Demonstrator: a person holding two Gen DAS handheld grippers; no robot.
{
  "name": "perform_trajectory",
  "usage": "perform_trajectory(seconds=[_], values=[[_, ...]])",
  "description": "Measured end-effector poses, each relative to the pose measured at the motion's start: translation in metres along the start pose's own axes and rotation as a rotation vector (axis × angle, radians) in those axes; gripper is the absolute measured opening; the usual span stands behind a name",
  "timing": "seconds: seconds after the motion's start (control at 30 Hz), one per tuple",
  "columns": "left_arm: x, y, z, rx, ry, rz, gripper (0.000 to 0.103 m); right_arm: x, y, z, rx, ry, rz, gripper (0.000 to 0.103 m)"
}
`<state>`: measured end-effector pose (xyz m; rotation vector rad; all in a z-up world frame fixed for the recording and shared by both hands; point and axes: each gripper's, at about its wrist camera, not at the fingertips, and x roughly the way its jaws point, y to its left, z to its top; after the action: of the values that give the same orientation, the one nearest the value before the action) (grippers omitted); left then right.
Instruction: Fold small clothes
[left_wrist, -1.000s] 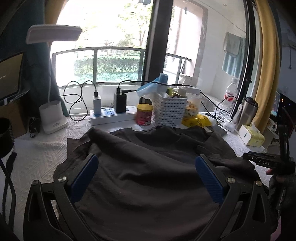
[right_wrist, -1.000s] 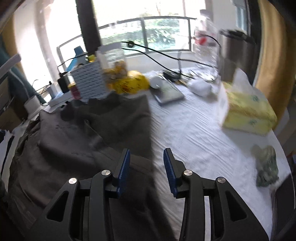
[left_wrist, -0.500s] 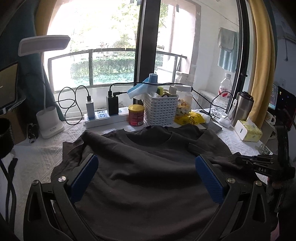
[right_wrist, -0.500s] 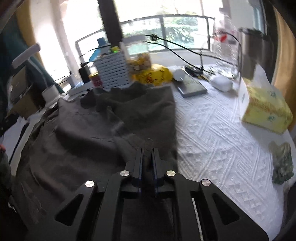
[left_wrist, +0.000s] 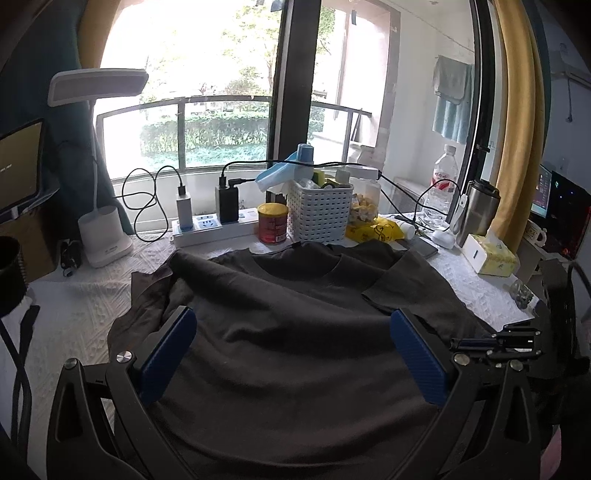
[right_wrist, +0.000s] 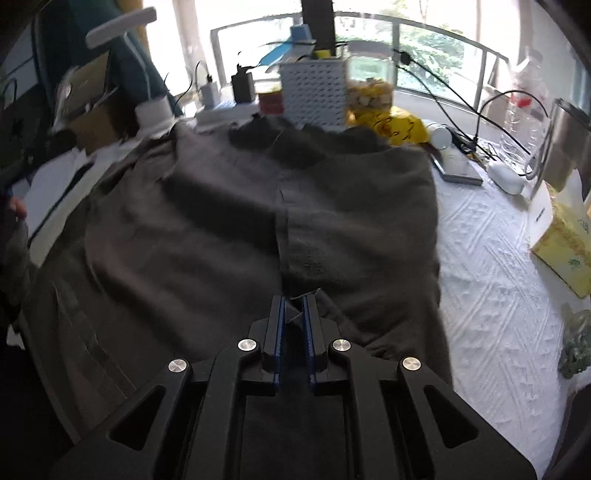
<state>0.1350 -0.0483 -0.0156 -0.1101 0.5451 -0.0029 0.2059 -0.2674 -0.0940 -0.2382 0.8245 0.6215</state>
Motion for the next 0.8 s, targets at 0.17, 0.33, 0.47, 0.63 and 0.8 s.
perform_trajectory(seconds=[0.17, 0.33, 0.47, 0.63, 0.8], values=[[-0.004, 0.011, -0.005, -0.019, 0.000, 0.005, 0.103, -0.004, 0.011, -0.001, -0.028, 0.017, -0.013, 0.037], [-0.005, 0.022, -0.009, -0.039, 0.003, 0.008, 0.103, -0.014, 0.004, 0.009, 0.019, -0.033, -0.078, 0.037], [-0.004, 0.031, -0.011, -0.049, 0.010, 0.010, 0.103, -0.002, -0.011, 0.010, 0.083, 0.003, -0.108, 0.037], [-0.003, 0.041, -0.015, -0.068, 0.018, 0.013, 0.103, 0.011, -0.008, 0.002, 0.095, 0.065, -0.053, 0.039], [-0.004, 0.048, -0.018, -0.085, 0.021, 0.014, 0.103, 0.008, 0.003, -0.002, 0.051, 0.113, -0.037, 0.039]])
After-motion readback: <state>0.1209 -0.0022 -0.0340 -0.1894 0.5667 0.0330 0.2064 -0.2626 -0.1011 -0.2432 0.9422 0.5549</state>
